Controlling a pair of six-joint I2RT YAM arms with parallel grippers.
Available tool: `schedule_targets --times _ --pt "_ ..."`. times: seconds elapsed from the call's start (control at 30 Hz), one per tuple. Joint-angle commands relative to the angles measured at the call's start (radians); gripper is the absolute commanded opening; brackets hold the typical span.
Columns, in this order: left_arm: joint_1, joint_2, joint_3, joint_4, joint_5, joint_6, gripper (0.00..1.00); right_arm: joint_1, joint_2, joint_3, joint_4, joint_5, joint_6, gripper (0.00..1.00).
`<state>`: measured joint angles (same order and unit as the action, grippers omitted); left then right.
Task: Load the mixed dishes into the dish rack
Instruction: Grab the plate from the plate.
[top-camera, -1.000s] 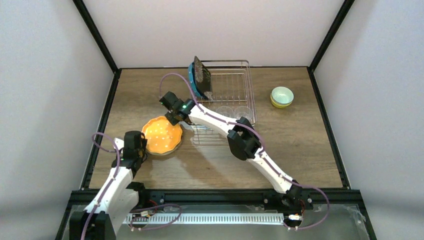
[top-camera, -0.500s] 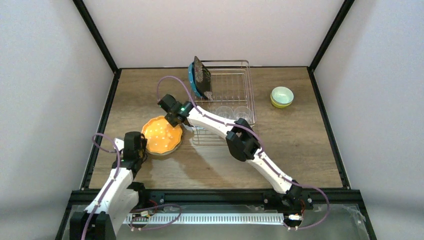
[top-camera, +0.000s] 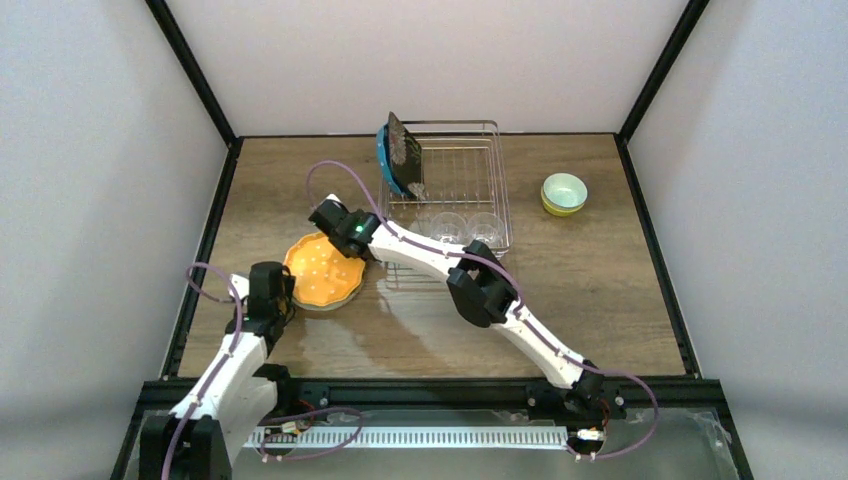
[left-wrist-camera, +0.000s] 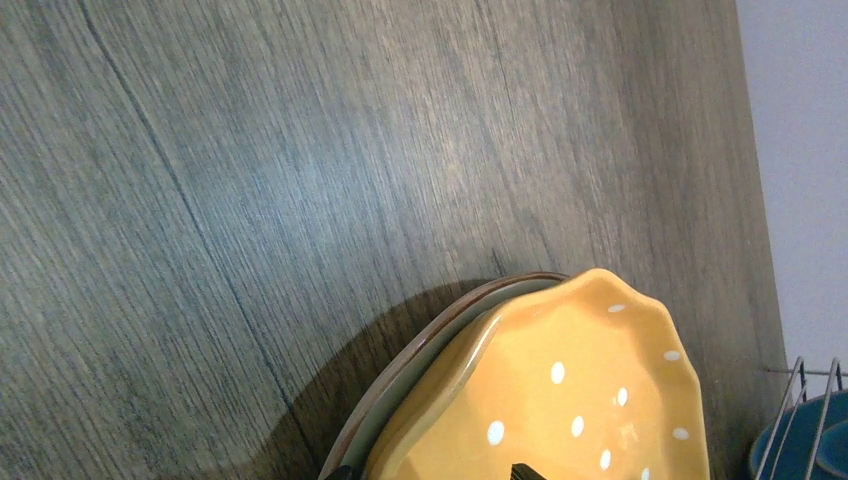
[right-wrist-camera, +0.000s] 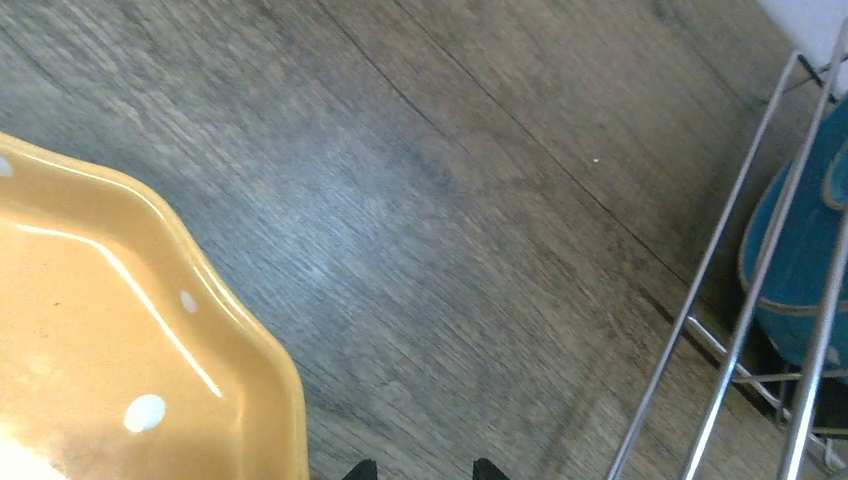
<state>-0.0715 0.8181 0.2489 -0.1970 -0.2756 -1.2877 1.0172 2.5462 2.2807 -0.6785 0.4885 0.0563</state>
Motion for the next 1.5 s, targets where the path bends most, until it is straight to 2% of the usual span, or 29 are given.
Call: schedule_targets --times 0.0,0.37,1.47 --pt "0.001 0.021 -0.008 0.005 0.024 0.023 0.9 0.014 -0.024 -0.012 0.023 0.106 -0.005 0.57" --pt "0.018 0.032 -0.002 0.008 0.035 0.039 0.9 0.014 -0.05 -0.002 0.041 0.095 -0.018 0.65" --pt "0.036 0.049 -0.017 0.059 0.06 0.037 0.9 0.012 0.013 -0.001 0.051 -0.211 -0.019 0.66"
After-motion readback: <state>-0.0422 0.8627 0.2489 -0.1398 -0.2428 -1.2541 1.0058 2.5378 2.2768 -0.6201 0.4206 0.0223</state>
